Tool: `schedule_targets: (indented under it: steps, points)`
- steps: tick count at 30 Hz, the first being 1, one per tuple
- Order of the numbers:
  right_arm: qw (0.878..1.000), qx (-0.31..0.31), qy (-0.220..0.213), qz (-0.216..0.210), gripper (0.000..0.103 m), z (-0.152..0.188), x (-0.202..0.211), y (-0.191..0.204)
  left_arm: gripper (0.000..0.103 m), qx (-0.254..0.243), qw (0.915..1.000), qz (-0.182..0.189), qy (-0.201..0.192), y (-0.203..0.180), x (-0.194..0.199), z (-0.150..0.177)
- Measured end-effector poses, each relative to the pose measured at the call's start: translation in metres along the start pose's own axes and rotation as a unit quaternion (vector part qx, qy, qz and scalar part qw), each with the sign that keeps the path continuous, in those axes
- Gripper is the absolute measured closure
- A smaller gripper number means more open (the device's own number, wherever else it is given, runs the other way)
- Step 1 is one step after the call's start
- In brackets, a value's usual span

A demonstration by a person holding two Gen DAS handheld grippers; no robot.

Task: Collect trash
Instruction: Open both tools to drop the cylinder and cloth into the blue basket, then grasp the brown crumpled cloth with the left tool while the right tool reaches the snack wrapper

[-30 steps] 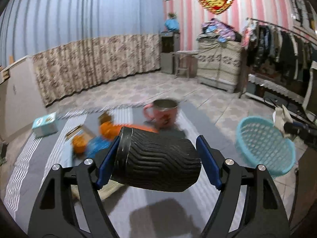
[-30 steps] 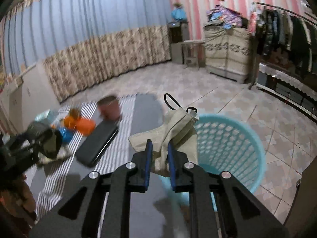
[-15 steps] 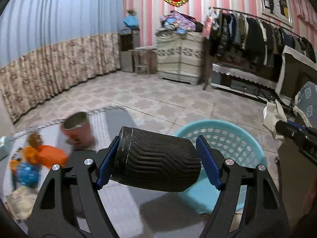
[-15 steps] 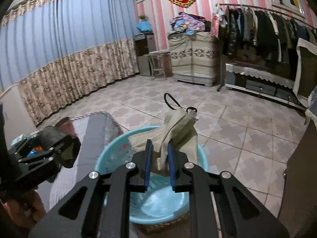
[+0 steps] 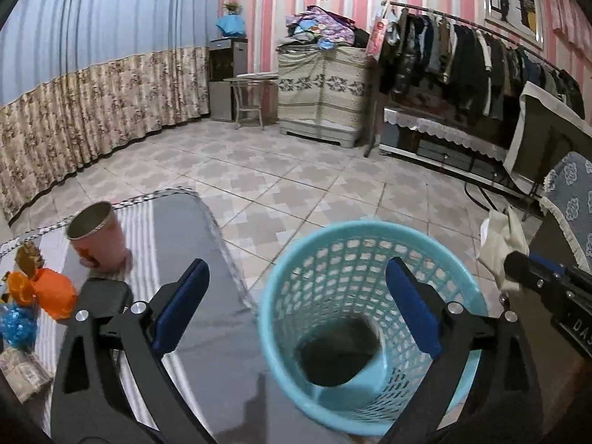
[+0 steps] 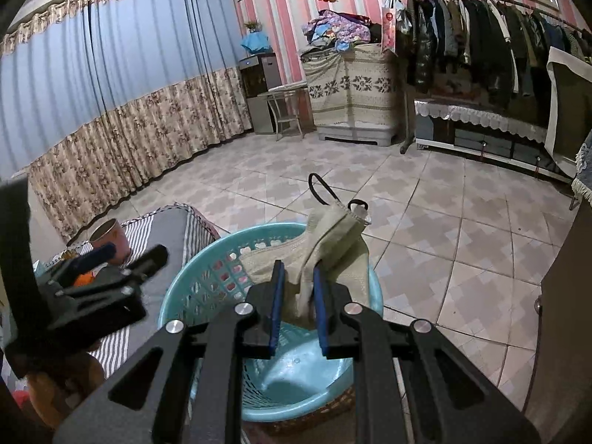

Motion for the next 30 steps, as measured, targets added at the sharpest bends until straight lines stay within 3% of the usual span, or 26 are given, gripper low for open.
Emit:
schedule_targets:
  steps: [9, 12, 13, 17, 20, 23, 27, 30]
  points:
    - [0.999, 0.018, 0.021, -0.017, 0.086, 0.012, -0.021, 0.028, 0.005, -0.008, 0.9955, -0.081, -0.048, 0.055, 0.047, -0.005]
    - [0.999, 0.028, 0.029, -0.018, 0.083, 0.015, -0.031, 0.041, 0.005, -0.002, 0.9947, -0.090, -0.050, 0.070, 0.059, -0.003]
    - [0.999, 0.028, 0.029, -0.019, 0.080, 0.016, -0.033, 0.044, 0.005, 0.004, 0.9947, -0.090, -0.049, 0.075, 0.062, -0.002]
    - [0.999, 0.021, 0.026, -0.019, 0.043, 0.018, -0.036, 0.048, 0.005, 0.018, 0.9947, -0.091, -0.043, 0.092, 0.072, 0.007]
    - [0.999, 0.025, 0.030, -0.010, 0.042, 0.020, -0.039, 0.050, 0.005, 0.021, 0.9940, -0.099, -0.042, 0.103, 0.079, 0.012]
    - [0.999, 0.027, 0.023, -0.004, 0.027, 0.019, -0.036, 0.053, 0.005, 0.028, 0.9930, -0.106, -0.043, 0.118, 0.093, 0.022]
    - [0.999, 0.035, 0.010, -0.017, 0.018, 0.018, -0.028, 0.070, 0.005, 0.033, 0.9909, -0.123, -0.043, 0.144, 0.114, 0.036]
    - [0.998, 0.058, 0.007, -0.019, 0.017, 0.024, -0.019, 0.093, 0.005, 0.037, 0.9886, -0.139, -0.045, 0.169, 0.132, 0.048]
Point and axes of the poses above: each gripper's, at about its wrist camera, not at the fingertips, and x roughly against the way its jaws point, y to its left, z to its underside, the point moved 7 cm from there along -x, roughly the way its jaws point, and after that the axes turned 2 degrees about -z, right-handed, at the moved point
